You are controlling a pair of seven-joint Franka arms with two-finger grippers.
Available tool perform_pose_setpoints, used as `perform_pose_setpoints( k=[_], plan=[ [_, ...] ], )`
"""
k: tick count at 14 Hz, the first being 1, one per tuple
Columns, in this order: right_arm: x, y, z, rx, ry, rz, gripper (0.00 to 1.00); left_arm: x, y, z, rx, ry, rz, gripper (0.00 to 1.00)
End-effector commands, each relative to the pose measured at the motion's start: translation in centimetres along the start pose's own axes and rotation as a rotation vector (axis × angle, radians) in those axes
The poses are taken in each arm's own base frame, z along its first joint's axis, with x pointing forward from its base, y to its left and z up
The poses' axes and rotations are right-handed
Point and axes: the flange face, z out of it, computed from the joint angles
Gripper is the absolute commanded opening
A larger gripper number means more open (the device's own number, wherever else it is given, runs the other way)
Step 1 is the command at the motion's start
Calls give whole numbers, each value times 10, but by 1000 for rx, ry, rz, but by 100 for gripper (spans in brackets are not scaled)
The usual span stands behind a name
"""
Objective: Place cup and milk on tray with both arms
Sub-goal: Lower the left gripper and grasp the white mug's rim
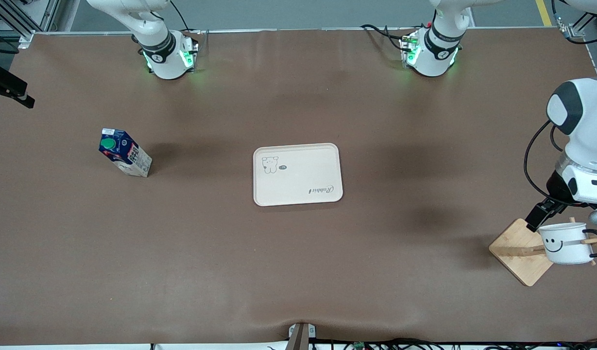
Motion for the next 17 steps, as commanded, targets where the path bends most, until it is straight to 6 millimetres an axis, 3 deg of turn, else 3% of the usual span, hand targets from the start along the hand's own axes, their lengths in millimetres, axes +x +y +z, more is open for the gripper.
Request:
perform_pose_setpoints(
  k=[1,11,16,17],
  plan=[
    [4,4,2,-15,-10,14,100,-7,-18,4,-26,63,-19,100],
    [6,5,4,-18,-13,14,100,-3,-19,32,-87,137,-15,100],
    [6,5,4,-19,-13,14,100,0,-25,42,-76,153,22,100],
    [6,5,4,-19,-13,14,100,4,-34,47,-67,170,33,100]
  ],
)
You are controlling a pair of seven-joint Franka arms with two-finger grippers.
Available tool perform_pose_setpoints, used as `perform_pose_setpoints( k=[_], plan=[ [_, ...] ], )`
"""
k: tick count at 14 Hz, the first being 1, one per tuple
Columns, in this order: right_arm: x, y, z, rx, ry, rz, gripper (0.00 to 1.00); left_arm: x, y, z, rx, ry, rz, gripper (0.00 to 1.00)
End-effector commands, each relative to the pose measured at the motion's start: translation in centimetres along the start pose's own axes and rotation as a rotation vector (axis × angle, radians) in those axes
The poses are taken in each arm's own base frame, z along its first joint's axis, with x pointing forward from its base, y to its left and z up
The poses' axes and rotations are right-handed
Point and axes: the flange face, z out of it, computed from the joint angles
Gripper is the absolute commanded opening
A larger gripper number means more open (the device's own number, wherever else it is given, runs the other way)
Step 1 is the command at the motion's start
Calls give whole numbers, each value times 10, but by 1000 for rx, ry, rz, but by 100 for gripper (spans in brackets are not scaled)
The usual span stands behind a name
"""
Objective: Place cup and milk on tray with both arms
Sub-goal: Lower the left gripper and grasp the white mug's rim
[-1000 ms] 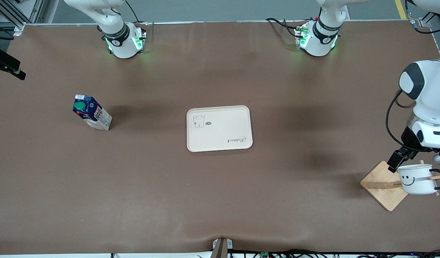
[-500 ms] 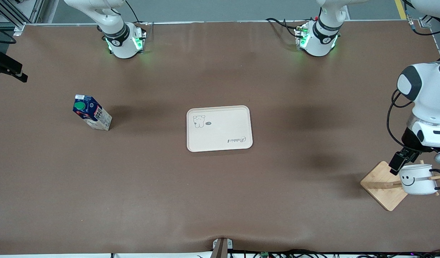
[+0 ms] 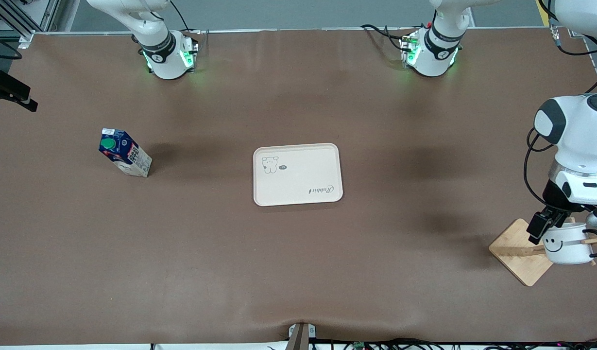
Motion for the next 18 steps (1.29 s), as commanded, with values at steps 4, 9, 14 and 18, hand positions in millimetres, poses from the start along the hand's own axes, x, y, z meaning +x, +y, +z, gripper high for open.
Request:
perform_pose_setpoints(
  k=[4,9,14,18],
  plan=[
    [1,3,-4,-19,1,12,100,7,-12,12,0,53,43,89],
    [1,3,-4,-19,3,14,100,7,-4,13,-8,55,51,42],
    [1,3,-4,-19,3,14,100,6,5,10,-13,62,85,4],
    [1,3,-4,-19,3,14,100,5,18,5,-14,74,138,0]
  ],
)
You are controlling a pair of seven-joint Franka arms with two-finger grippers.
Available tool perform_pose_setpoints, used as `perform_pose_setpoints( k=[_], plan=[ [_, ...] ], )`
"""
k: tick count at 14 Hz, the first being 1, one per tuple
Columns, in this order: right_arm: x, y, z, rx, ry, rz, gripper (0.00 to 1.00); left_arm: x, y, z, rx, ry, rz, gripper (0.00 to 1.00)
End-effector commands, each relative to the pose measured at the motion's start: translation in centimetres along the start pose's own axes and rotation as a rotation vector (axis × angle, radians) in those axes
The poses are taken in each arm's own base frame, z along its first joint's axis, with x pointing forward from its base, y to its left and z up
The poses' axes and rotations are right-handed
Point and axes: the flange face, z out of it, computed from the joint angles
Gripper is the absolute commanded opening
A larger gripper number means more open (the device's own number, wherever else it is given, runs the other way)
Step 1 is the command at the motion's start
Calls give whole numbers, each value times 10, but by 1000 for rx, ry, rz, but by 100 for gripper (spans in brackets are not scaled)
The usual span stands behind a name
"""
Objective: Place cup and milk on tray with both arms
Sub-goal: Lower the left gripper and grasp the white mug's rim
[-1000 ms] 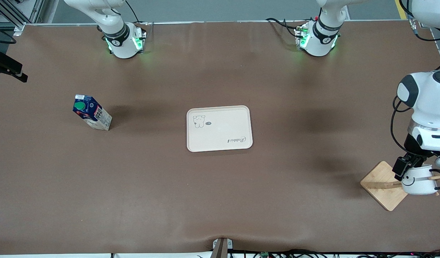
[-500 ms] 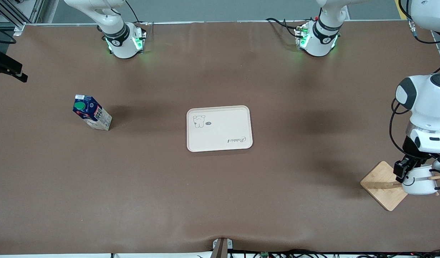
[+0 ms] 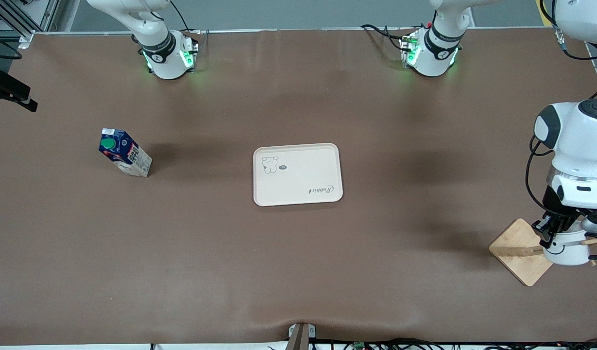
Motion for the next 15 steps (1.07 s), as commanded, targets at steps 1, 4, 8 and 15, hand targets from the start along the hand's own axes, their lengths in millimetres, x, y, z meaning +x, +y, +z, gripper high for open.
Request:
perform_pose_setpoints(
  k=[1,4,8,15],
  plan=[
    [1,4,-4,-19,3,15,100,6,7,-4,7,22,55,0],
    [1,3,-4,-19,3,14,100,8,9,-9,17,31,116,0],
    [1,3,-4,-19,3,14,100,20,43,-33,54,-30,149,0],
    [3,3,-2,-19,0,12,100,29,100,-71,105,-138,192,0]
  ],
)
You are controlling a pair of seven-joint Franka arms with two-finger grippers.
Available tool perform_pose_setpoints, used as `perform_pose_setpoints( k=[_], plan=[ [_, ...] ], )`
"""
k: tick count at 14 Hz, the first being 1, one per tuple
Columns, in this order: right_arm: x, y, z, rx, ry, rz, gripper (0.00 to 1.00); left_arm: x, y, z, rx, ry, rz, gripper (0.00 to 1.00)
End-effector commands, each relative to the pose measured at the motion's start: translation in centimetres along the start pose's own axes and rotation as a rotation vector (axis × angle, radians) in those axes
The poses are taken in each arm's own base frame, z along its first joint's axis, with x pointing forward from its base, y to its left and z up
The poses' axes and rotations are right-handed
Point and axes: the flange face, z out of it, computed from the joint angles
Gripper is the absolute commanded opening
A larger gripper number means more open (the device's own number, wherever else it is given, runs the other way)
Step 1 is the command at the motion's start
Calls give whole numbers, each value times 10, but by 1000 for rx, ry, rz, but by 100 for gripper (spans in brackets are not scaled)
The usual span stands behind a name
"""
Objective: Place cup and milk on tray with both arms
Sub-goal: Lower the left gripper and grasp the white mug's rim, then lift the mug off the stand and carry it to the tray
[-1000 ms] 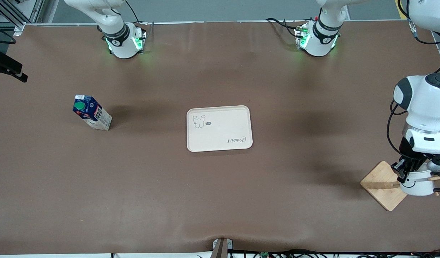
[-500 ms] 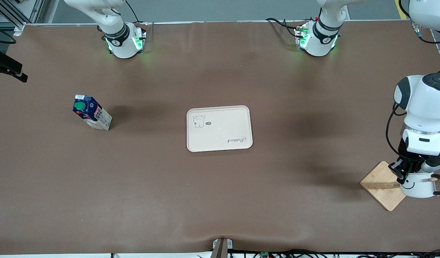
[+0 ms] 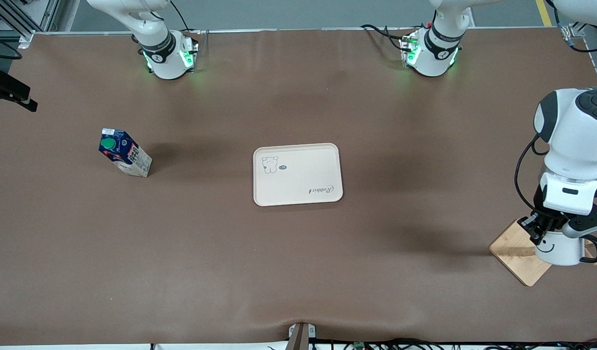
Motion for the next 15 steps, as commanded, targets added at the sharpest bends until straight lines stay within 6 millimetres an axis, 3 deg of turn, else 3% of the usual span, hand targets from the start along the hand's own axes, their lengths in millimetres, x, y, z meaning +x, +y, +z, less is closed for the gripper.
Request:
perform_pose_setpoints(
  k=[1,5,11,15],
  plan=[
    [3,3,-2,-19,0,12,100,0,28,-21,23,-43,46,0],
    [3,4,-1,-19,0,12,100,-30,100,-49,40,-177,140,0],
    [9,5,8,-18,-17,8,100,-111,216,-67,-60,-352,246,0],
    [41,6,46,-23,-82,1,100,-167,294,-65,-134,-485,235,0]
  ],
)
